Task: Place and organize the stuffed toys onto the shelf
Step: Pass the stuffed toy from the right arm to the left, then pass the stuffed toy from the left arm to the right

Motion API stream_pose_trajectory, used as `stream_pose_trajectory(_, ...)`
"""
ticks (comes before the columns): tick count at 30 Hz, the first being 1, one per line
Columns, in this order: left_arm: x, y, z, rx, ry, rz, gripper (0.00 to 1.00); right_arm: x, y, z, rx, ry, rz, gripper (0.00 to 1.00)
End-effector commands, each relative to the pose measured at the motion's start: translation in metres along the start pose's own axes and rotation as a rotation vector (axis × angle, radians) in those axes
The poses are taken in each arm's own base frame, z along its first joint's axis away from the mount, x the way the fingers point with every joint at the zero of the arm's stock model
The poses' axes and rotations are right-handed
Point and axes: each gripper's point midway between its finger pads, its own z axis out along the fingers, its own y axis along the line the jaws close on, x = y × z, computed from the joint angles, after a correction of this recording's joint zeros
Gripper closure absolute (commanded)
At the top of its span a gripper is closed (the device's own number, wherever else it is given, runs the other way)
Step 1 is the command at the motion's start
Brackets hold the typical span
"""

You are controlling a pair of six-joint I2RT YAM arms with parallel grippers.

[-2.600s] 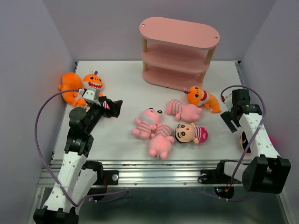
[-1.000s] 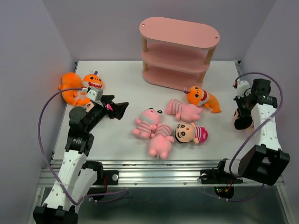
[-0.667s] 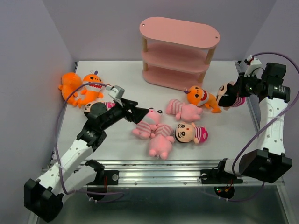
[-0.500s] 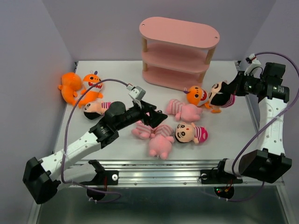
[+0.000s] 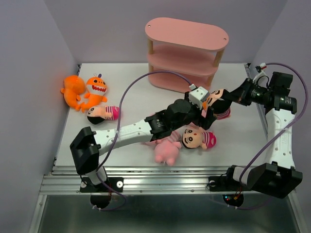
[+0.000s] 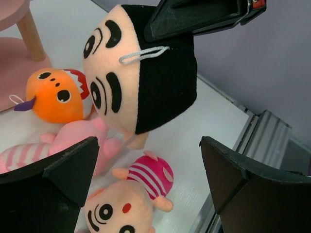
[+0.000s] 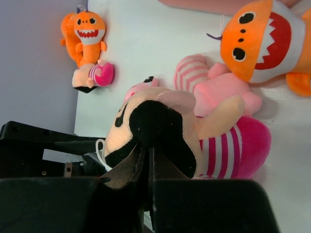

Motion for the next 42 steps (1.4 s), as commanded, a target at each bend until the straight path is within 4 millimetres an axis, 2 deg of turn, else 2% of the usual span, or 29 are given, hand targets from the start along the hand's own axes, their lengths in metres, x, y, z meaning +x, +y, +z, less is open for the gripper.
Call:
stream_pose_trajectory(1, -0.037, -0.002, 0.011, -0.072, -0.07, 0.085, 0.04, 0.004, 0.026, -0.006, -0.103, -0.001, 0.004, 0.99)
stream_pose_trajectory(5, -0.029, 0.007, 0.023, -0.121, -0.053, 0.093, 0.05, 0.013, 0.032, -0.009, -0.141, 0.019, 0.008, 0.99)
stream_pose_trajectory(8, -0.029, 0.003, 0.032, -0.108, -0.054, 0.085, 0.13, 0.02, 0.038, -0.01, -0.185, 0.039, 0.017, 0.99)
stream_pose_trajectory(11, -0.031, 0.003, 0.037, -0.114, -0.052, 0.069, 0.43, 0.025, 0.046, -0.014, -0.224, 0.049, 0.015, 0.99)
stream_pose_trajectory(12, -0.029, 0.004, 0.037, -0.119, -0.043, 0.062, 0.61, 0.026, 0.048, -0.016, -0.229, 0.043, -0.004, 0.99)
stream_pose_trajectory(14, -0.034, 0.005, 0.034, -0.119, -0.058, 0.04, 0.82, 0.027, 0.049, -0.017, -0.232, 0.042, -0.027, 0.99)
stream_pose_trajectory(17, -0.035, 0.006, 0.022, -0.082, -0.072, 0.01, 0.87, 0.028, 0.046, -0.018, -0.216, 0.029, -0.083, 0.97)
stream_pose_trajectory(18, -0.042, 0.007, 0.019, -0.039, -0.095, -0.012, 0.9, 0.028, 0.044, -0.018, -0.212, 0.024, -0.137, 0.86)
stream_pose_trajectory(19, -0.034, 0.011, 0.011, -0.022, -0.083, -0.05, 0.91, 0.028, 0.041, -0.017, -0.204, 0.021, -0.171, 0.78)
stream_pose_trajectory(20, -0.037, 0.025, 0.007, -0.019, -0.092, -0.074, 0.93, 0.028, 0.038, -0.016, -0.203, 0.018, -0.233, 0.65)
stream_pose_trajectory(21, -0.038, 0.019, 0.001, 0.052, -0.096, -0.095, 0.94, 0.029, 0.036, -0.016, -0.206, 0.018, -0.287, 0.57)
stream_pose_trajectory(22, -0.021, 0.028, -0.004, 0.056, -0.066, -0.113, 0.96, 0.031, 0.036, -0.017, -0.222, 0.023, -0.345, 0.48)
stream_pose_trajectory(23, -0.029, 0.029, -0.015, 0.077, -0.084, -0.134, 0.96, 0.04, 0.035, -0.017, -0.246, 0.06, -0.358, 0.27)
stream_pose_trajectory(24, -0.032, 0.04, -0.022, 0.072, -0.095, -0.139, 0.99, 0.043, 0.032, -0.017, -0.268, 0.066, -0.468, 0.12)
stream_pose_trajectory(25, -0.028, 0.041, -0.034, 0.092, -0.085, -0.139, 1.0, 0.043, 0.035, -0.019, -0.288, 0.072, -0.504, 0.0)
stream_pose_trajectory(26, -0.028, 0.044, -0.042, 0.102, -0.083, -0.126, 1.0, 0.054, 0.032, -0.019, -0.302, 0.121, -0.47, 0.0)
stream_pose_trajectory(27, -0.026, 0.047, -0.049, 0.109, -0.079, -0.118, 1.0, 0.056, 0.03, -0.02, -0.324, 0.124, -0.571, 0.0)
stream_pose_trajectory(29, -0.029, 0.055, -0.072, 0.133, -0.082, -0.102, 1.0, 0.064, 0.036, -0.025, -0.366, 0.143, -0.594, 0.0)
stream_pose_trajectory(30, -0.027, 0.052, -0.082, 0.184, -0.064, -0.084, 1.0, 0.067, 0.035, -0.025, -0.394, 0.132, -0.687, 0.0)
stream_pose_trajectory(31, -0.032, 0.06, -0.095, 0.186, -0.079, -0.076, 1.0, 0.072, 0.038, -0.027, -0.421, 0.125, -0.72, 0.0)
stream_pose_trajectory(32, -0.033, 0.059, -0.103, 0.215, -0.077, -0.067, 1.0, 0.079, 0.037, -0.026, -0.448, 0.116, -0.731, 0.0)
stream_pose_trajectory(34, -0.03, 0.05, -0.117, 0.309, -0.048, -0.047, 1.0, 0.088, 0.042, -0.028, -0.483, 0.067, -0.896, 0.0)
stream_pose_trajectory(35, -0.036, 0.052, -0.125, 0.327, -0.054, -0.036, 1.0, 0.094, 0.039, -0.026, -0.503, 0.045, -0.965, 0.0)
stream_pose_trajectory(36, -0.031, 0.044, -0.132, 0.386, -0.025, -0.027, 1.0, 0.099, 0.041, -0.026, -0.517, 0.036, -1.003, 0.0)
stream_pose_trajectory(38, -0.031, 0.042, -0.137, 0.425, -0.006, -0.017, 1.0, 0.105, 0.049, -0.028, -0.554, 0.022, -1.04, 0.0)
stream_pose_trajectory(42, -0.024, 0.035, -0.141, 0.504, 0.04, 0.012, 1.0, 0.118, 0.062, -0.024, -0.635, 0.066, -0.968, 0.0)
